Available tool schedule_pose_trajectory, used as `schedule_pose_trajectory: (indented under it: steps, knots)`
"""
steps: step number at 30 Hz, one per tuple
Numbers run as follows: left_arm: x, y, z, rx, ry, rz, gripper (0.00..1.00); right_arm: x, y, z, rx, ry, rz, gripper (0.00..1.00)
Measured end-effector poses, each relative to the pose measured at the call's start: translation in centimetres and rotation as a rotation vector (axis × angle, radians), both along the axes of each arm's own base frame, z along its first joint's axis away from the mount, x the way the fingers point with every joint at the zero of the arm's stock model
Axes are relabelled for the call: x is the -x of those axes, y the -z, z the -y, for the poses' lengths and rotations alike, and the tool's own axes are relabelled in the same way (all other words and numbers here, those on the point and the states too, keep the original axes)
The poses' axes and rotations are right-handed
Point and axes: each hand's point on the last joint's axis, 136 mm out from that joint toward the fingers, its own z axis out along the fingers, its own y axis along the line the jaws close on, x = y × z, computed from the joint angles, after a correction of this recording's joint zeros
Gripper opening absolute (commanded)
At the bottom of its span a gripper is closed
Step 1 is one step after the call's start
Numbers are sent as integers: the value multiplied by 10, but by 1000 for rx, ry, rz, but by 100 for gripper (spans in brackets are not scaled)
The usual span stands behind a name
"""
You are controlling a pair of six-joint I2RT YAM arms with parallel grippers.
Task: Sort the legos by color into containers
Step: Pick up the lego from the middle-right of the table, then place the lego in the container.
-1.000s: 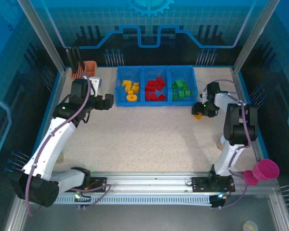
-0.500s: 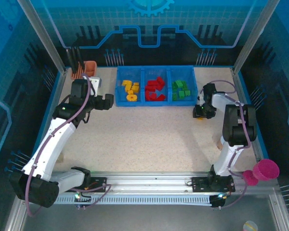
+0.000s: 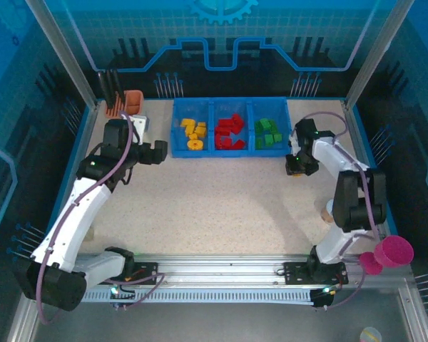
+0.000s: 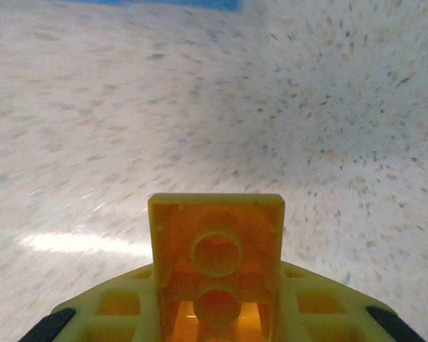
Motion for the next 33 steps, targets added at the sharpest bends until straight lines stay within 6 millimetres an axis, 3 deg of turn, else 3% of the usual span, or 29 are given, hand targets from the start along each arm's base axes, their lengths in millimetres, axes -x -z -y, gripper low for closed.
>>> schedule_pose_trajectory:
  steps: [7,12,14,18,25,30,33]
  knots:
    - [0,0,-3,-1,-6,1,99,-29,-112,-75,41,-211,267,23]
    - [2,-4,-5,2,-11,13,99,-54,-168,-125,44,-324,410,22]
    - [2,-5,-5,2,-13,16,99,-67,-178,-148,46,-379,450,22]
    - [4,-5,-6,4,-16,17,99,-89,-175,-198,48,-498,489,21]
    - [7,-3,-9,4,-23,12,99,-144,-146,-281,-12,-650,561,20]
    - [8,-4,-9,9,-22,16,99,-181,-128,-321,-72,-698,632,20]
    - [8,-4,-10,9,-22,15,99,-190,-112,-335,-100,-723,643,21]
